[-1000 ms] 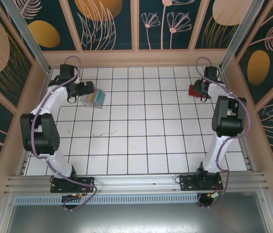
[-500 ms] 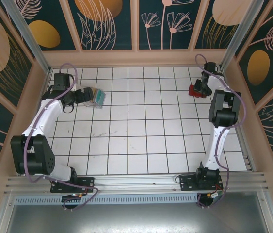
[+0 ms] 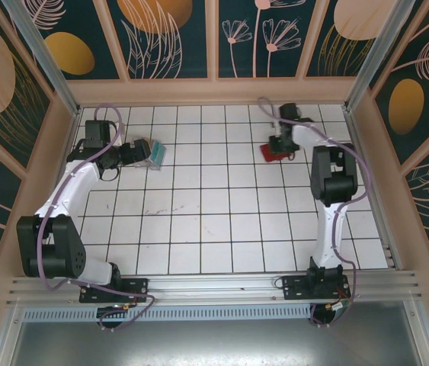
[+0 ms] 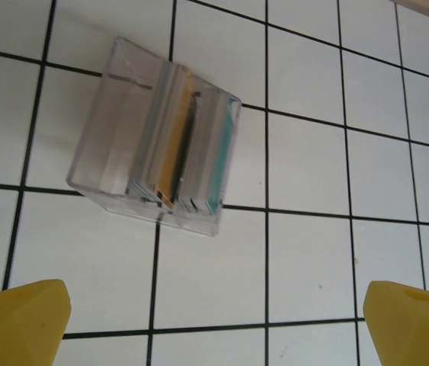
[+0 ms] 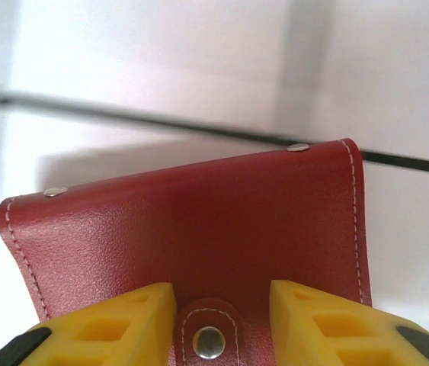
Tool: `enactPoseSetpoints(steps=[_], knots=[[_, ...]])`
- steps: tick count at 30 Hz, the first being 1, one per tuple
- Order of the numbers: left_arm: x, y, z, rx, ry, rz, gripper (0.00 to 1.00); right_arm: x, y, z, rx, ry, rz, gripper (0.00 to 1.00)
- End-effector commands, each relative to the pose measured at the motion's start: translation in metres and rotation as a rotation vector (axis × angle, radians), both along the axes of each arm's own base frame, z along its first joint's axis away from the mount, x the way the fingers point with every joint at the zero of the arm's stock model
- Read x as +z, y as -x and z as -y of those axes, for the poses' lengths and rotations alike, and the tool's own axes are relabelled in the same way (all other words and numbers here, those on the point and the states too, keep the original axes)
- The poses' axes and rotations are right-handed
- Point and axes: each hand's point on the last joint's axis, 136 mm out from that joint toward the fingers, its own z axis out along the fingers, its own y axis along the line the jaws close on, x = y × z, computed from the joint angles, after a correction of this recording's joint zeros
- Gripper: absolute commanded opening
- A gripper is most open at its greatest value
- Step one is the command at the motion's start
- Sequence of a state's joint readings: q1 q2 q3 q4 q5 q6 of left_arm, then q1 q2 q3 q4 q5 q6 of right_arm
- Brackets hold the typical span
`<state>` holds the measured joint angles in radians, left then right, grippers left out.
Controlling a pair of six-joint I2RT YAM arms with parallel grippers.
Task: Put the credit cards into the card holder
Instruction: Move the card holder to the center of the table, then rotate the card holder at the center of the table.
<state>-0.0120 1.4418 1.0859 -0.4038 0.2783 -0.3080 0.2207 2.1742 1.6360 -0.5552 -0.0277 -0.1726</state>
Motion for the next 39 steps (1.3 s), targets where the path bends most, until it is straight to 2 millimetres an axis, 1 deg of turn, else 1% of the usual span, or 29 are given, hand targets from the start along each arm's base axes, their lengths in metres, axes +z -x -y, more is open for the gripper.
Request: enactPoseSetpoints(steps=[1, 2, 3, 5, 7, 8, 9, 10, 12, 14, 16, 19, 21, 22, 23, 25, 27, 29, 31, 34, 36, 38, 39], knots=[[0.014, 0.001, 0.013, -0.032, 0.086, 0.045, 0.99, -0.021, 0.072, -0.082, 0.339, 0.002, -0.12, 0.4], [0.014, 0.001, 0.015, -0.034, 0.097, 0.041, 0.99, -0.019, 0.083, -0.101, 0.397, 0.018, -0.103, 0.4], [0.015, 0.002, 0.017, -0.04, 0.112, 0.041, 0.99, -0.014, 0.092, -0.115, 0.437, 0.027, -0.084, 0.4], [0.017, 0.003, 0.023, -0.054, 0.153, 0.054, 0.99, 0.008, 0.113, -0.148, 0.522, 0.004, -0.025, 0.41], [0.02, 0.005, 0.032, -0.083, 0.205, 0.073, 0.99, 0.032, 0.131, -0.171, 0.593, -0.044, 0.043, 0.42], [0.022, 0.007, 0.038, -0.105, 0.236, 0.088, 0.99, 0.04, 0.135, -0.173, 0.602, -0.049, 0.074, 0.43], [0.021, 0.013, 0.045, -0.131, 0.281, 0.097, 0.99, 0.049, 0.135, -0.171, 0.589, -0.044, 0.11, 0.46], [0.021, 0.018, 0.051, -0.153, 0.317, 0.112, 0.98, 0.053, 0.134, -0.166, 0.556, -0.034, 0.129, 0.47], [0.014, 0.028, 0.063, -0.181, 0.331, 0.122, 0.97, 0.057, 0.132, -0.158, 0.489, -0.038, 0.146, 0.49], [0.003, 0.039, 0.079, -0.228, 0.314, 0.095, 0.97, 0.062, 0.134, -0.158, 0.412, -0.102, 0.155, 0.54], [-0.017, 0.052, 0.098, -0.267, 0.311, 0.032, 0.97, 0.068, 0.138, -0.167, 0.315, -0.228, 0.142, 0.54], [-0.042, 0.066, 0.122, -0.282, 0.379, -0.073, 0.96, 0.073, 0.157, -0.183, 0.173, -0.494, 0.029, 0.53], [-0.056, 0.079, 0.141, -0.323, 0.404, -0.145, 0.95, 0.074, 0.164, -0.183, 0.057, -0.634, -0.035, 0.52], [-0.064, 0.087, 0.151, -0.349, 0.399, -0.174, 0.95, 0.073, 0.167, -0.181, -0.012, -0.689, -0.066, 0.52], [-0.07, 0.093, 0.158, -0.367, 0.395, -0.194, 0.95, 0.071, 0.173, -0.183, -0.042, -0.733, -0.099, 0.52], [-0.085, 0.103, 0.17, -0.389, 0.437, -0.248, 0.94, 0.069, 0.192, -0.191, -0.062, -0.797, -0.163, 0.53], [-0.092, 0.106, 0.177, -0.406, 0.488, -0.27, 0.87, 0.065, 0.202, -0.192, -0.091, -0.808, -0.187, 0.54], [-0.099, 0.105, 0.178, -0.406, 0.476, -0.278, 0.86, 0.063, 0.206, -0.189, -0.121, -0.829, -0.207, 0.55], [-0.101, 0.102, 0.18, -0.407, 0.484, -0.272, 0.86, 0.06, 0.205, -0.186, -0.14, -0.823, -0.223, 0.55], [-0.107, 0.102, 0.191, -0.44, 0.514, -0.293, 0.86, 0.049, 0.202, -0.181, -0.176, -0.789, -0.232, 0.55], [-0.115, 0.103, 0.197, -0.45, 0.51, -0.312, 0.84, 0.044, 0.201, -0.182, -0.18, -0.798, -0.254, 0.55], [-0.115, 0.102, 0.204, -0.461, 0.515, -0.308, 0.82, 0.042, 0.199, -0.182, -0.187, -0.799, -0.263, 0.55], [-0.119, 0.103, 0.208, -0.467, 0.517, -0.321, 0.8, 0.041, 0.199, -0.181, -0.192, -0.798, -0.262, 0.55]])
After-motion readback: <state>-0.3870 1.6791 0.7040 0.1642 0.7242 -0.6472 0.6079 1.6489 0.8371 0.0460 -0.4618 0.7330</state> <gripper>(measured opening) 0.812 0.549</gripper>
